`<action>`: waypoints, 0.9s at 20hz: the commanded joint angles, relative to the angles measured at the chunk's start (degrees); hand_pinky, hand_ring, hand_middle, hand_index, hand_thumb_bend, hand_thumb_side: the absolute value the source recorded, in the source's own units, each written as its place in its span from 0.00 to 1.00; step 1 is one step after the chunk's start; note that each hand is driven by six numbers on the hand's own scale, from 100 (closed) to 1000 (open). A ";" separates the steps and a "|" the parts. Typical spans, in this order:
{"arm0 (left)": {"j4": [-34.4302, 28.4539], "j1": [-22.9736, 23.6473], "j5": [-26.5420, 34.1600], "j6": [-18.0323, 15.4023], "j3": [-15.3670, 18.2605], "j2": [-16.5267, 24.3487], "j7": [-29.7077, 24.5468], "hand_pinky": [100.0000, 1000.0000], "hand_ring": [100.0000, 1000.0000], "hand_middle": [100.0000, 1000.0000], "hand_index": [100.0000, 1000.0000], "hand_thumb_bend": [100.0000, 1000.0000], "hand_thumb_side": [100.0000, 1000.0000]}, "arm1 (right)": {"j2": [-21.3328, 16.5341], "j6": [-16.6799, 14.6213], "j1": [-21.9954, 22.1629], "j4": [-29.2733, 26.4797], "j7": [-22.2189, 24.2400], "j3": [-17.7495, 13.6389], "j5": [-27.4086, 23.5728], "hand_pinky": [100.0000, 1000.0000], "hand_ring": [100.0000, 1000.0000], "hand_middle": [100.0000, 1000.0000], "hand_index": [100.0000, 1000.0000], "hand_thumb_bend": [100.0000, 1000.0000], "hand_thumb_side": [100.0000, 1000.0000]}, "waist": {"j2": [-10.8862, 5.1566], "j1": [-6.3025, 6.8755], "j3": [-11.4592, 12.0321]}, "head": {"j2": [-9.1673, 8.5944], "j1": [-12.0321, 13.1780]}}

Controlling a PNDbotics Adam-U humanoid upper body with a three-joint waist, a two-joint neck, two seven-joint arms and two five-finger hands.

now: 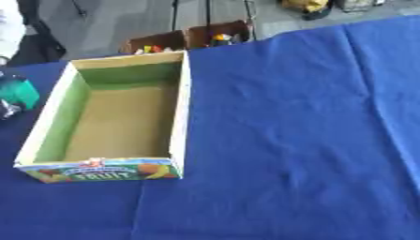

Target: Pick up objects on the table and place them in the box.

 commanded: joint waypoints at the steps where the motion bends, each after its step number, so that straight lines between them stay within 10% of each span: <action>1: -2.18 -1.43 1.13 -0.05 1.06 3.49 -0.18 0.92 0.96 1.00 1.00 0.08 0.38 | -1.84 0.22 -0.06 -1.16 -0.02 -0.74 -0.52 0.70 0.63 0.45 0.72 0.00 0.72 | -1.35 -0.39 0.39 | 0.41 -0.16; 18: 0.09 -1.20 0.66 1.80 1.97 4.38 -1.23 0.94 1.00 1.00 1.00 0.00 0.35 | -2.57 0.07 -1.34 -1.16 -1.02 -0.75 -1.00 0.70 0.62 0.43 0.70 0.00 0.71 | -0.26 0.10 -0.16 | -3.03 0.87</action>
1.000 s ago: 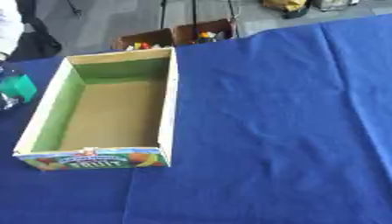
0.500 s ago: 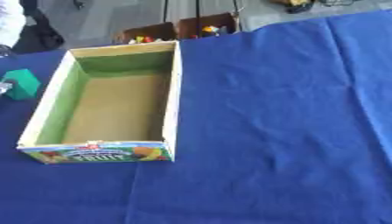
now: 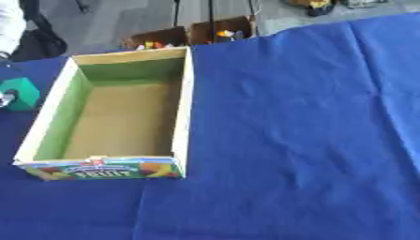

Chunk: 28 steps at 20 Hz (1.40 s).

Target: Pick up objects on the table and place them in the box.

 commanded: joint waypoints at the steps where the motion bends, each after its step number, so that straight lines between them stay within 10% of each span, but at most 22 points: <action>1: -0.09 -0.80 -0.48 0.58 0.68 3.45 -1.46 0.94 1.00 1.00 1.00 0.00 0.34 | -2.00 0.23 -0.46 -1.16 -0.74 -0.71 -0.65 0.70 0.62 0.43 0.70 0.00 0.71 | -1.28 -0.33 0.20 | -1.14 0.23; 28: -1.82 -2.30 -2.03 0.47 0.86 3.75 -4.79 0.97 1.00 1.00 1.00 0.27 0.42 | -2.92 2.25 -0.89 -1.16 -2.21 -0.56 -1.76 0.69 0.58 0.39 0.67 0.00 0.71 | 0.48 0.31 0.20 | -3.09 -0.09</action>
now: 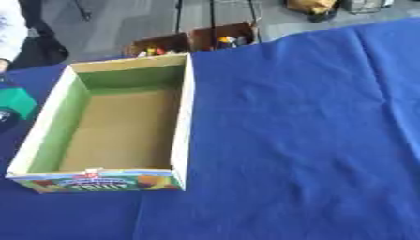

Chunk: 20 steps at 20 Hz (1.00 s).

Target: Pick up objects on the table and place them in the box.

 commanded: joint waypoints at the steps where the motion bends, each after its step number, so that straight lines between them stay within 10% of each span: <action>1: -0.69 -1.20 -0.52 -0.36 0.11 2.69 -0.20 0.97 1.00 1.00 1.00 0.26 0.42 | -2.06 0.00 -0.43 -1.16 -0.09 -0.51 -0.81 0.69 0.58 0.39 0.67 0.00 0.71 | -1.32 -0.13 0.10 | -0.77 0.06; 20: 0.49 -0.97 2.55 0.08 -0.15 1.90 -0.13 0.78 0.85 1.00 1.00 0.00 0.31 | -2.22 1.87 -0.87 -1.16 -4.22 -1.20 -1.13 0.69 0.58 0.37 0.65 0.00 0.70 | 0.20 0.04 -0.99 | -1.01 0.57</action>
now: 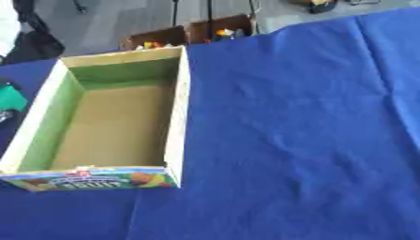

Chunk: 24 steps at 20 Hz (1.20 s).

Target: Pick up objects on the table and place them in the box.

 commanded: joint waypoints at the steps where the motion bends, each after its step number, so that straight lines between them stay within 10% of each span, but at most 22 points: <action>1: -0.54 -0.87 0.30 0.46 0.54 1.99 0.03 0.79 0.86 1.00 1.00 0.00 0.32 | -1.80 0.02 -0.31 -1.16 -0.33 -0.65 -0.19 0.69 0.58 0.37 0.65 0.00 0.70 | -1.29 -0.30 0.08 | -0.66 0.08; 5: -0.27 -1.36 1.07 0.60 0.41 1.93 -0.01 0.90 0.99 1.00 1.00 0.34 0.48 | -1.80 0.18 -0.11 -1.16 -0.49 -0.71 -0.08 0.69 0.57 0.37 0.65 0.00 0.70 | -1.40 -0.28 0.34 | -0.53 0.06; 24: 1.45 -2.14 -1.38 7.30 2.80 2.70 0.26 0.93 0.98 0.97 1.00 0.61 0.87 | -1.69 0.47 1.14 -1.16 -0.18 -1.08 0.49 0.69 0.56 0.35 0.64 0.00 0.71 | -2.17 -0.31 1.52 | 0.77 -0.02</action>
